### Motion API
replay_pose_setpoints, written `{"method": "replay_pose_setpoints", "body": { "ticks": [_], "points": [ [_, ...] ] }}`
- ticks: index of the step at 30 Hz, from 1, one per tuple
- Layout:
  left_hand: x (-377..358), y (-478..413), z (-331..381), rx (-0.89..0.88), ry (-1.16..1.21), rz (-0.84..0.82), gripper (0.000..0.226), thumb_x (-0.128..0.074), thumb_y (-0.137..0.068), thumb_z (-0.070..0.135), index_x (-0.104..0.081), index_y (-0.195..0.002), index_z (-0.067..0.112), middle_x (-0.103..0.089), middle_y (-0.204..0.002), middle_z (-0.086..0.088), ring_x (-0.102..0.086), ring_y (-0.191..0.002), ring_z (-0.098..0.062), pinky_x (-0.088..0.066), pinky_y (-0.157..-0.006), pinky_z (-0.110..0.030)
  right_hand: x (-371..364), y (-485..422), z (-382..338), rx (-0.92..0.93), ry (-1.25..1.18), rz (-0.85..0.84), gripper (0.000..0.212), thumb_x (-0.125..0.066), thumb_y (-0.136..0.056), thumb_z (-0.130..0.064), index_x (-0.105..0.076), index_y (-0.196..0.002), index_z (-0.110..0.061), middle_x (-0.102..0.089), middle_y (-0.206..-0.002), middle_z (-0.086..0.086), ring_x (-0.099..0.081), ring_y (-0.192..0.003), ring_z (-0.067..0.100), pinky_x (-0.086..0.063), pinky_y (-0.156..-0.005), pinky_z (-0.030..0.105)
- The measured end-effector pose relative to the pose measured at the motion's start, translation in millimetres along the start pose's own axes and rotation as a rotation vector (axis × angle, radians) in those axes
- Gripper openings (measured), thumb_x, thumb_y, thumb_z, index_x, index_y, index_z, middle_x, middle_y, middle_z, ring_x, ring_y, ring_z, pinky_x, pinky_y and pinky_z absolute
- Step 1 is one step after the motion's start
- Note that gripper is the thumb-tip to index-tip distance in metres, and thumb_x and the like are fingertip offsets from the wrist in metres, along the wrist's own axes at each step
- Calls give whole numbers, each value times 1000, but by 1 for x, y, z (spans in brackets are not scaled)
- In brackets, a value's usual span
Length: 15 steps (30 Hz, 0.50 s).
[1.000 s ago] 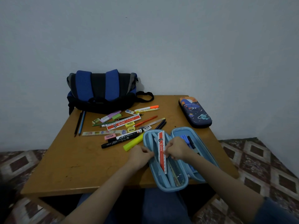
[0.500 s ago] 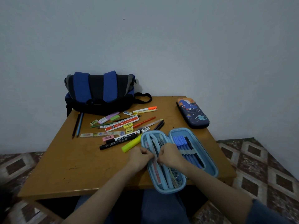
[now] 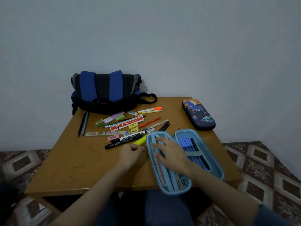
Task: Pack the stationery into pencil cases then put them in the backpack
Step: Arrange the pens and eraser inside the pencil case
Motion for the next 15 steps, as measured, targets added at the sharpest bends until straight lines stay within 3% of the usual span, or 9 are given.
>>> {"method": "replay_pose_setpoints", "body": {
  "ticks": [4,7,11,15],
  "points": [
    [22,-1,-15,41,-29,87,19,-56,-92,18,-69,-79,21,-63,-75,1,-50,-67,-14,-37,-58,-23,-20,0,-3,25,133,-109,38,-41,-97,-32,-53,-131,-21,-44,-141,-6,-39,-124,21,-39,-97,36],
    [43,-2,-27,76,-57,150,16,-56,-92,20,-71,-92,14,-55,-67,4,-43,-59,-7,-30,-50,-18,-18,-3,-3,26,119,-85,35,-43,-95,-28,-59,-126,-20,-53,-134,-6,-43,-119,23,-41,-95,37],
    [73,-5,-44,104,-91,229,18,-55,-93,20,-71,-98,13,-54,-64,5,-42,-52,-8,-30,-42,-15,-11,-10,-2,-15,67,-30,33,-43,-96,-26,-62,-121,-16,-58,-123,-1,-46,-114,23,-40,-98,34],
    [101,-7,-60,163,-74,308,21,-52,-94,21,-67,-106,13,-55,-66,0,-43,-50,-10,-31,-40,-16,-15,-15,-8,-6,150,-89,33,-42,-96,-26,-67,-113,-13,-57,-114,6,-47,-111,23,-43,-93,34]
  ]
}}
Point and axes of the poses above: each hand's wrist, its own y-axis away from the middle knuckle, its own x-axis out of the back of the hand, z = x × y, the point moved 9 cm from there along -y, towards the middle knuckle
